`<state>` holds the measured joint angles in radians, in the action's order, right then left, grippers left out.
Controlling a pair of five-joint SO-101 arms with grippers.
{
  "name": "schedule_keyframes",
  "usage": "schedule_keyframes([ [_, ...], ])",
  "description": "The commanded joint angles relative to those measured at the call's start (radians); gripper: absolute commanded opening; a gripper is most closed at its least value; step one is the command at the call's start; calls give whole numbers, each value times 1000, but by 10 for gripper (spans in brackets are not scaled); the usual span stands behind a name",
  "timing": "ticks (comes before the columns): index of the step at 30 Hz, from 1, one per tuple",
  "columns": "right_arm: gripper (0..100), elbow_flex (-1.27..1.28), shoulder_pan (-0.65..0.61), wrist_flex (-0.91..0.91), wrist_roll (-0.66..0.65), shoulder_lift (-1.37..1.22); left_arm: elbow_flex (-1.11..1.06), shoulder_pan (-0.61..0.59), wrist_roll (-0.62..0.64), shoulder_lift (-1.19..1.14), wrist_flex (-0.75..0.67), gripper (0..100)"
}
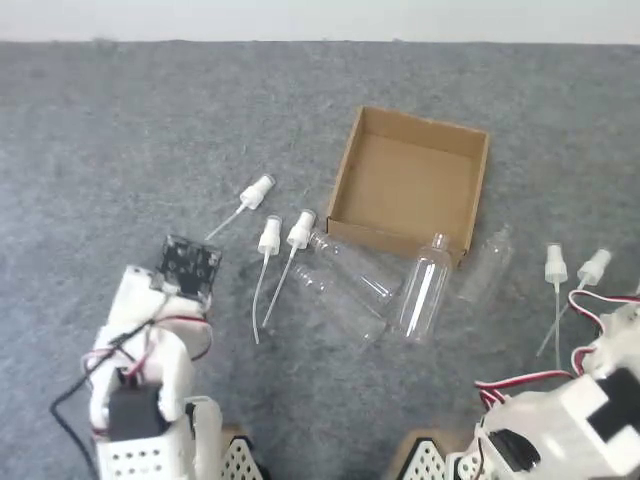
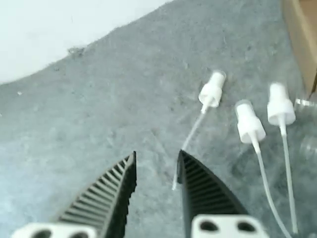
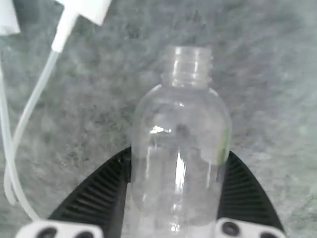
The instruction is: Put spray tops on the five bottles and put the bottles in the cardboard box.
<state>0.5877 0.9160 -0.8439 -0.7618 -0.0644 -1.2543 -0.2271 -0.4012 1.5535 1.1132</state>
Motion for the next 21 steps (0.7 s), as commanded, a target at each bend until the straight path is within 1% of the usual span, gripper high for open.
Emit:
schedule_keyframes([
  [1, 206, -18, 8, 12, -52, 24, 335, 8, -8, -384, 2, 132],
  [5, 206, -18, 10, 12, -130, 24, 618, 80, -8, -807, 78, 133],
  [11, 209, -14, 8, 10, -143, 22, 931, 164, -3, -1298, 49, 134],
  [16, 210, -14, 10, 10, -144, 24, 1122, 192, -3, -1600, 21, 135],
  [21, 210, -14, 10, 10, -146, 24, 1227, 195, -3, -1794, -60, 135],
])
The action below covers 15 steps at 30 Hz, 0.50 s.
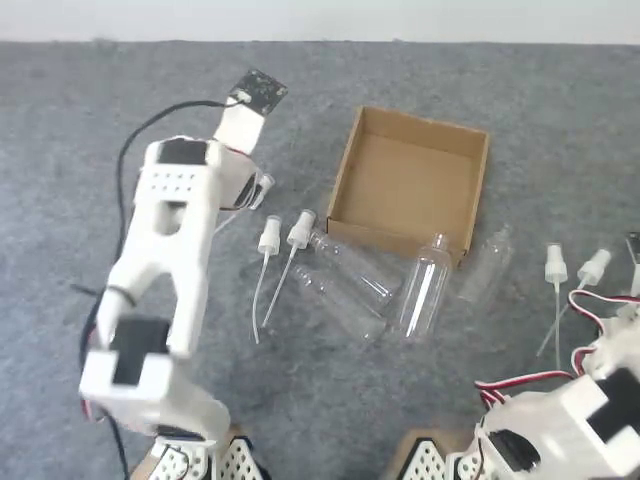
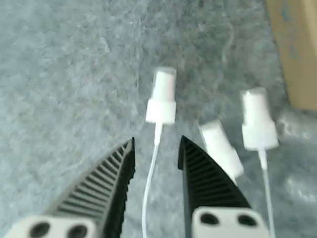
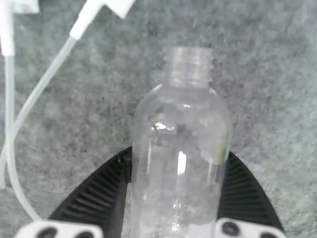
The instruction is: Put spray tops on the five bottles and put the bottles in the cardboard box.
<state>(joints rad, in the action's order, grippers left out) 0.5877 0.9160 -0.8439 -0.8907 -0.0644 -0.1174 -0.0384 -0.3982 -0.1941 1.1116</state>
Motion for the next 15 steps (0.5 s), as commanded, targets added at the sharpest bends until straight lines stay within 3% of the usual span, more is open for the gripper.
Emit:
schedule_keyframes([
  [1, 210, -14, 10, 10, -17, 22, 102, 6, -6, -75, -80, 135],
  [7, 210, -14, 5, 10, -12, 19, 185, 5, -5, -224, -167, 135],
  [15, 210, -14, 5, 12, -15, 16, 311, 8, 23, -368, -166, 135],
])
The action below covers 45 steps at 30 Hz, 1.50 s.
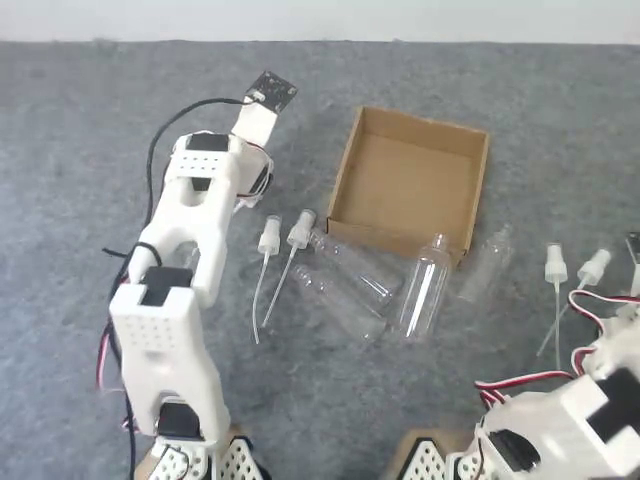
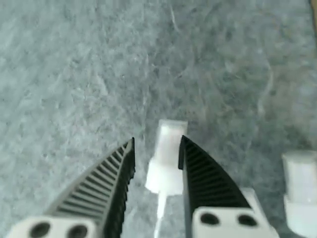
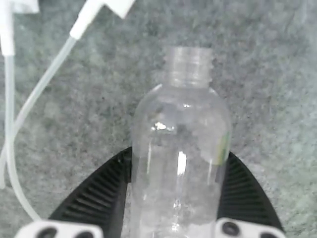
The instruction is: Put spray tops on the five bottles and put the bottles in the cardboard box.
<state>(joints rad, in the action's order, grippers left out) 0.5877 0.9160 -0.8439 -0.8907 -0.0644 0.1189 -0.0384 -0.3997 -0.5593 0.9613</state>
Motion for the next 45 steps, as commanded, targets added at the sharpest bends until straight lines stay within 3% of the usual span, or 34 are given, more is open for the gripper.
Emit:
schedule_keyframes([
  [1, 210, -14, 5, 13, -15, 16, 90, 8, 28, -21, -12, 135],
  [9, 207, -14, 5, 18, -15, 16, 134, 2, 32, -123, -9, 123],
  [14, 209, -14, 5, 15, -15, 18, 136, 0, 63, -97, 63, 6],
  [20, 210, -14, 8, 10, -17, 19, 133, -9, 147, 126, 216, 9],
  [27, 255, -14, 4, -15, -17, 24, 85, -2, 226, 514, 522, 9],
  [32, 323, -20, -19, -59, -17, 25, -216, 20, 221, 816, 523, 9],
  [35, 322, -51, -35, -74, -9, 27, -473, 23, 199, 1003, 439, 9],
  [40, 322, -238, -93, -257, 48, 18, -891, 21, 170, 1312, 295, 9],
  [45, 302, -394, -140, -352, 91, 13, -1156, 21, 170, 1559, 207, 10],
])
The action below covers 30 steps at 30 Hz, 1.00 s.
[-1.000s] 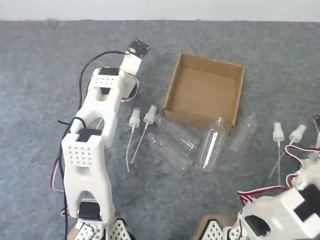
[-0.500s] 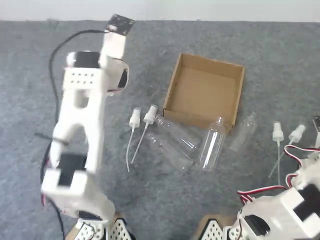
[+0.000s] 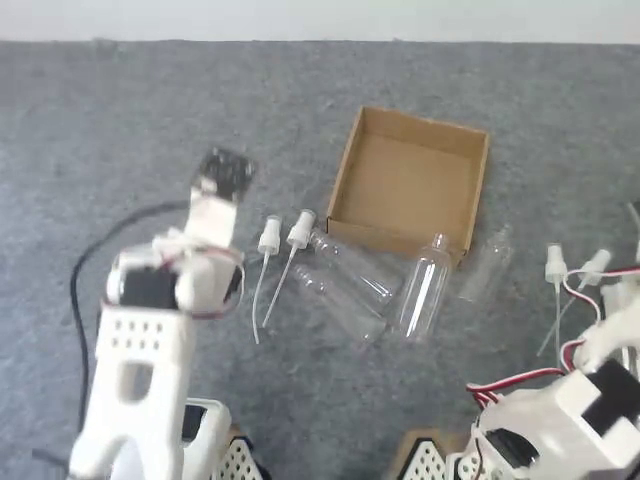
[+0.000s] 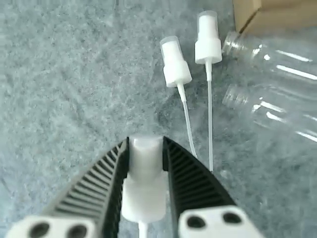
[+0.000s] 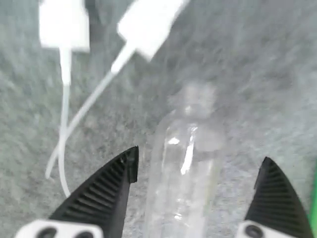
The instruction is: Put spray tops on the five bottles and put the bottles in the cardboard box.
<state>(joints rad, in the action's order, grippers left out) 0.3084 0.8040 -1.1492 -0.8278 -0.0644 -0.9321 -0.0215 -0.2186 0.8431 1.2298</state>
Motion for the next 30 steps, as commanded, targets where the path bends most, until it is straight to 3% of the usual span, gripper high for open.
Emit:
schedule_keyframes([
  [1, 281, -127, -31, -48, 28, 12, -139, 5, -11, 189, -71, 10],
  [5, 225, -137, -27, -47, 26, -44, -194, 3, -11, 252, -87, 11],
  [11, 273, -137, 42, -45, -48, -156, -197, 3, -11, 252, -87, 12],
  [18, 265, -138, 51, -15, -46, -191, -197, 3, -11, 252, -87, 12],
  [27, 37, -213, 51, -28, -44, -179, -197, 3, -11, 252, -87, 12],
  [30, 5, -272, 45, -128, -44, -143, -197, 3, -11, 252, -87, 12],
])
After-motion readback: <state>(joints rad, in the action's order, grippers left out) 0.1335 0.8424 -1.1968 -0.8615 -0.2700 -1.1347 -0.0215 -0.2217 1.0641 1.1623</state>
